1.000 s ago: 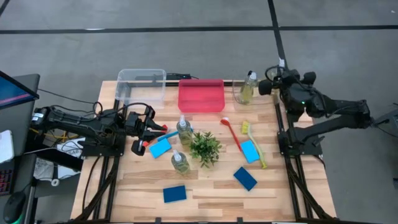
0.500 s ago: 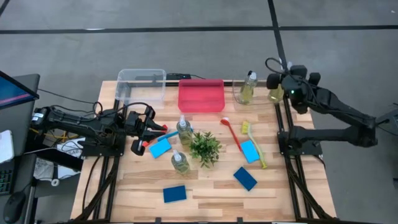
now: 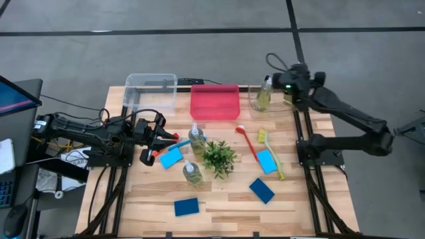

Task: Pick & Place Kitchen Sink Supplies
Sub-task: Put the green dishwashing liquid dispenser into the right transparent bin

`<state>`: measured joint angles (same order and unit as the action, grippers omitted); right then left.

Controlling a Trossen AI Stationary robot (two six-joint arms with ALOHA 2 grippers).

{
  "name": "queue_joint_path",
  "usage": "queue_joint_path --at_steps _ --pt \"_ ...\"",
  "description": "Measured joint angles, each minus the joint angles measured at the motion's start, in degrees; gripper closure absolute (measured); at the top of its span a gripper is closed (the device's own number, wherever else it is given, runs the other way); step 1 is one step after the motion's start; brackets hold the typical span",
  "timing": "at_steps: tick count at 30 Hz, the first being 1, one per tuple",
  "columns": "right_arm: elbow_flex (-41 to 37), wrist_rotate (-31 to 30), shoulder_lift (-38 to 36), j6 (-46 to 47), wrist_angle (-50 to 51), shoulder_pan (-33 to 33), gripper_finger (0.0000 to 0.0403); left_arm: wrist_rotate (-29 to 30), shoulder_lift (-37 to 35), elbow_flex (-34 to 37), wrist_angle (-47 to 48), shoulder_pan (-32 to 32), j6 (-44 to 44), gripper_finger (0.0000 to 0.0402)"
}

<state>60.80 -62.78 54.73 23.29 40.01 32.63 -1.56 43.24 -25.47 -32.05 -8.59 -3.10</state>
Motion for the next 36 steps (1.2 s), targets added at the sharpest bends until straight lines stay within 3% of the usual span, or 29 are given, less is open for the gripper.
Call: queue_joint_path --at_steps 20,36 --pt "-0.02 5.08 2.94 0.84 1.00 4.28 0.0343 0.00 0.00 0.00 0.02 0.01 -0.19 0.0334" --pt "-0.02 8.83 3.36 9.99 13.62 4.28 0.0342 -0.01 0.00 0.00 0.02 -0.01 -0.19 0.0334"
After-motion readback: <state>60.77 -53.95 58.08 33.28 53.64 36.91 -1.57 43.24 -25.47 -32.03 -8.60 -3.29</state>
